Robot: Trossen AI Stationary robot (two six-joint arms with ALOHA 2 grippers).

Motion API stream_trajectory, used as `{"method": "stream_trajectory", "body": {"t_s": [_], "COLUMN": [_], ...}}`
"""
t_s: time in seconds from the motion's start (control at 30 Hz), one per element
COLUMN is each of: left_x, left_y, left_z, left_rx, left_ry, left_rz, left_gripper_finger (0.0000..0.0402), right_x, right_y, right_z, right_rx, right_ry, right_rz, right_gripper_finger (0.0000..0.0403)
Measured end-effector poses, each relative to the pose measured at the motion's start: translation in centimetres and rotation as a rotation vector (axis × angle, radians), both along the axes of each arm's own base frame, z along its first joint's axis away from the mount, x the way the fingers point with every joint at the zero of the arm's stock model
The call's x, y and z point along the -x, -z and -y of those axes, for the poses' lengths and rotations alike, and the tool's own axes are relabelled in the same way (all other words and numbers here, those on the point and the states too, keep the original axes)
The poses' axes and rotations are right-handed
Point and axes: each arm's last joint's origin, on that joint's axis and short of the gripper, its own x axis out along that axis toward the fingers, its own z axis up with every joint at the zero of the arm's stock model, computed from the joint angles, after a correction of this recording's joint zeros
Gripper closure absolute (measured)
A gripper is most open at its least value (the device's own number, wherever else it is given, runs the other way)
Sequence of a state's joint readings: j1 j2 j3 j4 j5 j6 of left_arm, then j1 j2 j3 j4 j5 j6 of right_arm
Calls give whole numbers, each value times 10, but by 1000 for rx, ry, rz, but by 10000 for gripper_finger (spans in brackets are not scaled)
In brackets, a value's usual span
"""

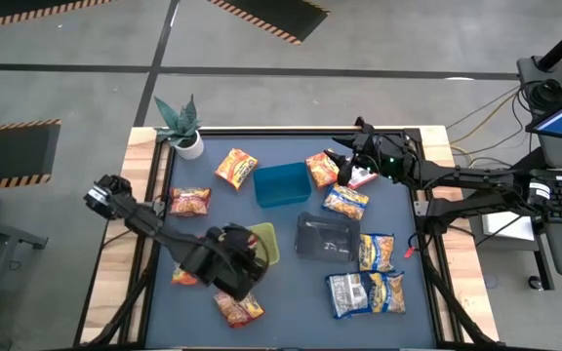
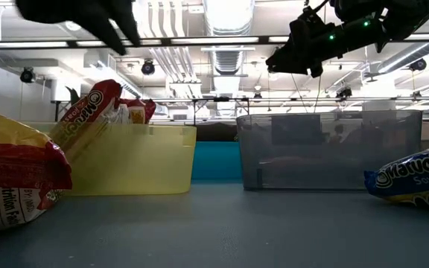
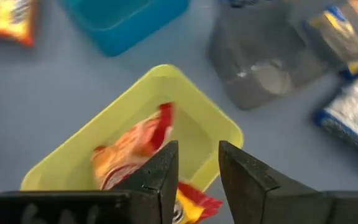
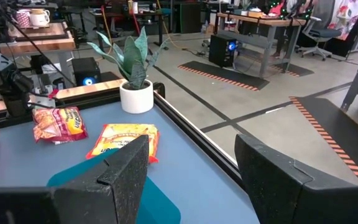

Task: Sort Maruchan noodles
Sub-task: Put the red noodle pack into the yellow bin

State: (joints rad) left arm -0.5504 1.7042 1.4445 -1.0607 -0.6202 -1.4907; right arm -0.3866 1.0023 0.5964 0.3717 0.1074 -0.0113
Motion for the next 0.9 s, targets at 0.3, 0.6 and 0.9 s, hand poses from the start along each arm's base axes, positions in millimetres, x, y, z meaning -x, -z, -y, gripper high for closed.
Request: {"method": "stream_trajectory", "body": {"t_s": [0.3,0.6,0.9], "left_x": [-8,-19,-28], "left_y": [7,31,51], "left_z": [-8,-6,-5], "left_rx": [-174,-206,-208], "left_ry": [283,250,213], "left_rz": [-183,-243,-275], "left_gripper_finger": [254,261,282], "right_x": [0,0,0], "right_y": [0,0,1], "right_z": [0,0,0], "right_rx": [3,8,10], "right_ry": [0,-1,-2], "right_rz": [-3,-9,-16], "right_gripper_finger": [177,177,177]}}
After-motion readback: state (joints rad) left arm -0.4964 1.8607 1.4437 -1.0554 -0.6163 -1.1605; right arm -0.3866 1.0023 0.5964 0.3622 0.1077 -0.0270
